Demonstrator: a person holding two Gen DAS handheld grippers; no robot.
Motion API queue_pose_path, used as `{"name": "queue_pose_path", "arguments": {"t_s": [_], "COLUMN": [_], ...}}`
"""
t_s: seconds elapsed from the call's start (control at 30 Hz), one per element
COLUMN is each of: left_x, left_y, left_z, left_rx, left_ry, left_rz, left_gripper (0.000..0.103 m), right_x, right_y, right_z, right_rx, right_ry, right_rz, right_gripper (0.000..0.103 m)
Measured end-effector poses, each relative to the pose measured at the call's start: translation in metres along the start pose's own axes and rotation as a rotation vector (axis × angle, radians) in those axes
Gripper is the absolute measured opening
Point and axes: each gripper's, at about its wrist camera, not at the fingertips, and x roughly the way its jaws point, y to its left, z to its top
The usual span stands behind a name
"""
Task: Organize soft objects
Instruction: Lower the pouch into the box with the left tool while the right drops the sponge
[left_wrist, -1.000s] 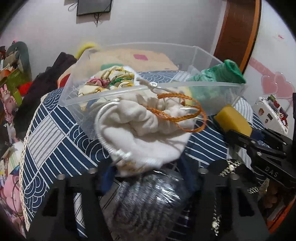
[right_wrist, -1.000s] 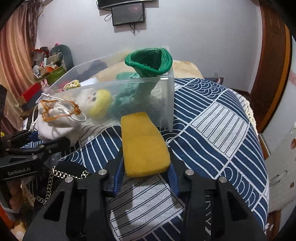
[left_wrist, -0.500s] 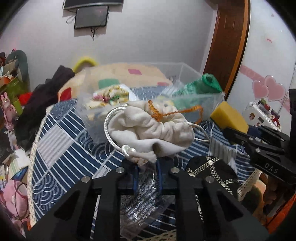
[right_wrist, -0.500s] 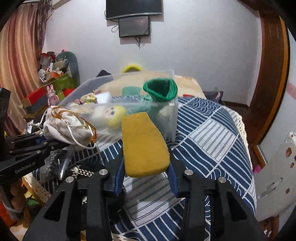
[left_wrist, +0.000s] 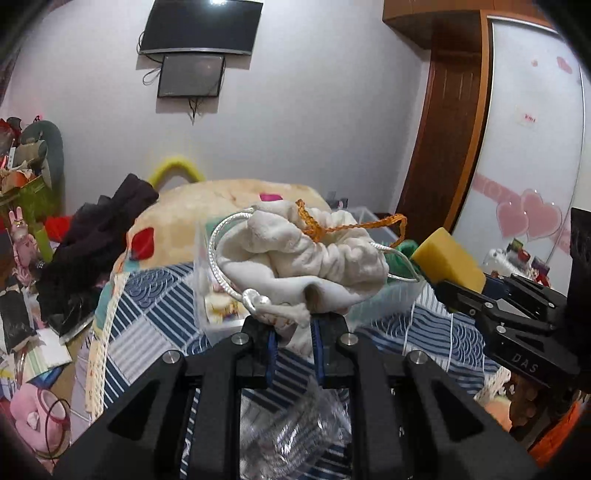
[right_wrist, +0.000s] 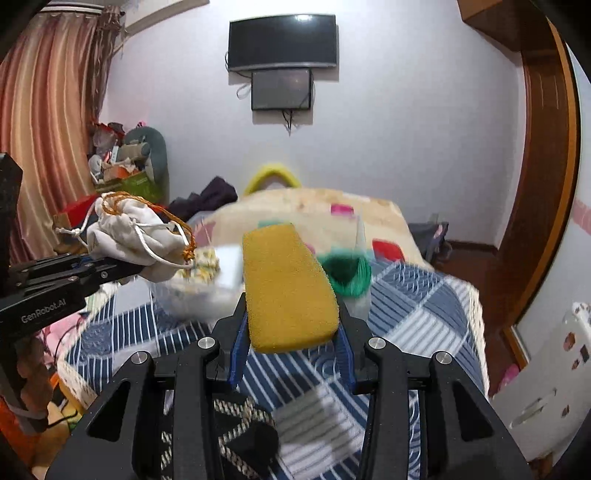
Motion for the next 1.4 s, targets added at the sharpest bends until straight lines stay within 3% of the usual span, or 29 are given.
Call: {"name": "queue_pose_path", "arguments": {"t_s": [0.2, 0.4, 0.57, 0.87, 0.93, 1.0, 1.07, 1.17, 1.27, 1.4], "left_x": [0.012, 0.038, 0.064, 0.113, 0.119, 0.121, 0.118, 0.111, 0.098, 0.074], "left_y": [0.012, 0.019, 0.02, 0.027, 0.029, 0.029, 0.028, 0.022, 0.018, 0.012], "left_z": [0.023, 0.033, 0.035, 0.023, 0.02, 0.019, 0.018, 0.018, 0.019, 0.025], "left_rx": [-0.029, -0.035, -0.028, -0.025, -0.029, -0.034, -0.024, 0.012, 0.032, 0.047], "left_ry": [0.002, 0.053, 0.104, 0.23, 0.248, 0.251, 0.238, 0.215, 0.189, 0.129], "left_rz": [-0.016, -0.015, -0.008, 0.001, 0.003, 0.003, 0.002, 0.024, 0.03, 0.036], "left_gripper": [0.015, 0.015, 0.015, 0.016, 0.021, 0.039, 0.047, 0.049, 0.058, 0.066], "right_x": [0.004, 0.022, 0.045, 0.087, 0.091, 0.095, 0.096, 0.094, 0.087, 0.077], "right_y": [0.004, 0.009, 0.013, 0.013, 0.011, 0.01, 0.009, 0.008, 0.008, 0.005], "right_z": [0.026, 0.043, 0.043, 0.029, 0.027, 0.026, 0.025, 0.024, 0.025, 0.031], "right_rx": [-0.011, 0.0, -0.006, -0.032, -0.034, -0.035, -0.035, -0.042, -0.044, -0.036], "right_ry": [-0.067, -0.083, -0.044, 0.102, 0.124, 0.141, 0.155, 0.162, 0.161, 0.135], "right_rz": [-0.013, 0.004, 0.011, -0.018, -0.015, -0.015, -0.006, -0.009, -0.004, 0.001], "right_gripper": [0.037, 0.037, 0.037, 0.037, 0.037, 0.037, 0.038, 0.038, 0.04, 0.054]}}
